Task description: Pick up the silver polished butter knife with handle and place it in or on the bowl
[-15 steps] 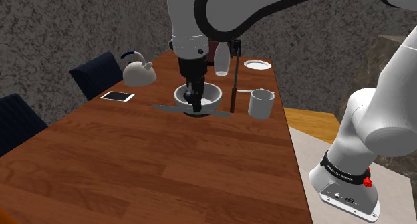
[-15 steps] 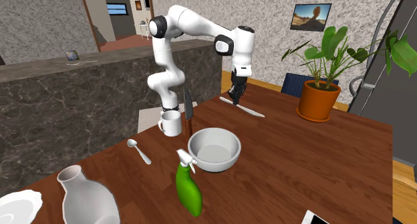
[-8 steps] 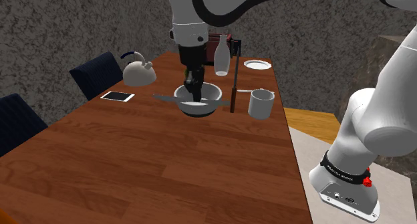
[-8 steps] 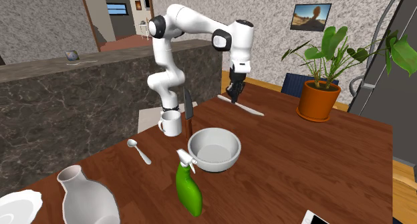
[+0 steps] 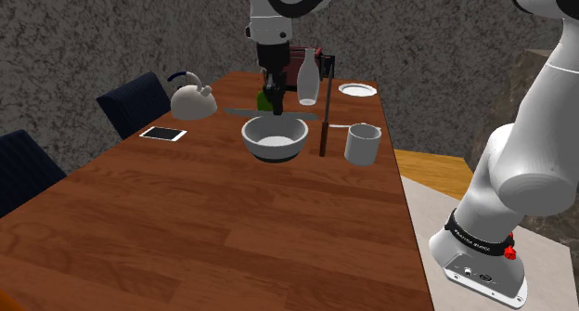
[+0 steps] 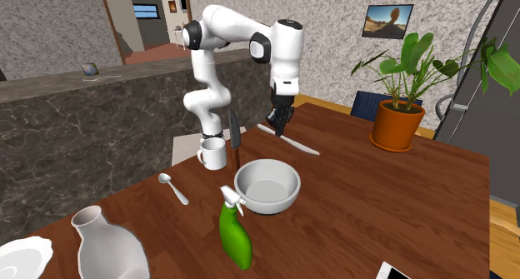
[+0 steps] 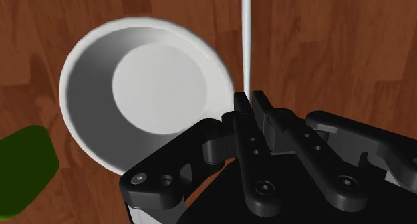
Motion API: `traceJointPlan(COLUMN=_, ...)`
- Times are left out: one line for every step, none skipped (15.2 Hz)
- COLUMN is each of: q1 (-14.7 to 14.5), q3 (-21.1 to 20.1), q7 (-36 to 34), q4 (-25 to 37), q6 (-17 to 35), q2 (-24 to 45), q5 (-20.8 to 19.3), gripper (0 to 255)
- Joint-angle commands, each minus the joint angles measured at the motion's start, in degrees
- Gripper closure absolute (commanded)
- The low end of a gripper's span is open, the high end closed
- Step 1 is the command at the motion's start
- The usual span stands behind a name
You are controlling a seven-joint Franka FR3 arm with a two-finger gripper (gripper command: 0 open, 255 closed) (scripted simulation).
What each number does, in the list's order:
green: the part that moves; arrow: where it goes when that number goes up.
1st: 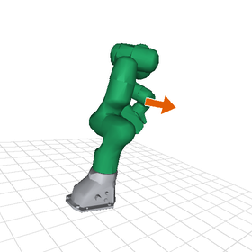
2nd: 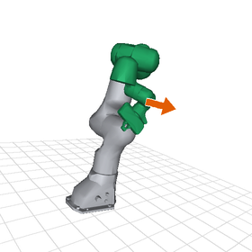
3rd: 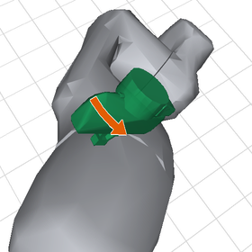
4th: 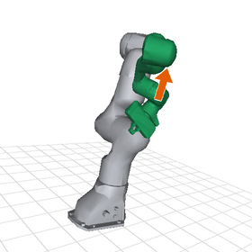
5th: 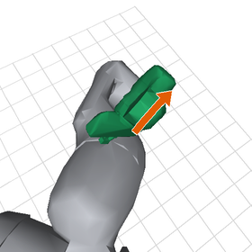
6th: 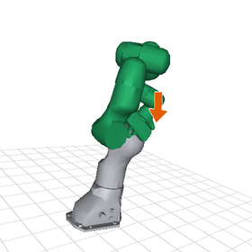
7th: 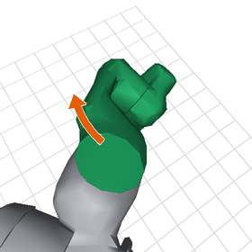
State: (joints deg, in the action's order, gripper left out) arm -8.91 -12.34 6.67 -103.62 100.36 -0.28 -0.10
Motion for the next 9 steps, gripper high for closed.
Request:
traceJointPlan(q1=1.2, q3=1.2, q7=2.3, q4=1.7, q6=-0.1, q2=1.5, q5=-0.4, gripper=255)
traceJointPlan(q1=1.7, q3=1.7, q7=3.4, q4=2.9, q6=-0.5, q2=2.4, q5=-0.7, gripper=255)
traceJointPlan(q1=2.3, q3=2.3, q7=4.5, q4=4.2, q6=-0.9, q2=3.3, q5=-0.9, gripper=255)
traceJointPlan(q1=2.9, q3=2.8, q7=5.6, q4=5.6, q6=-1.3, q2=4.2, q5=-1.0, gripper=255)
traceJointPlan(q1=3.5, q3=3.3, q7=6.7, q4=7.0, q6=-1.8, q2=5.2, q5=-1.2, gripper=255)
traceJointPlan(q1=4.1, q3=3.8, q7=7.8, q4=8.5, q6=-2.3, q2=6.3, q5=-1.4, gripper=255)
traceJointPlan(q1=4.6, q3=4.3, q7=8.8, q4=10.1, q6=-2.7, q2=7.4, q5=-1.5, gripper=255)
traceJointPlan(q1=4.6, q3=4.3, q7=8.8, q4=9.3, q6=-2.0, q2=7.3, q5=-1.5, gripper=255)
traceJointPlan(q1=4.6, q3=4.3, q7=8.8, q4=8.5, q6=-1.2, q2=7.3, q5=-1.5, gripper=255)
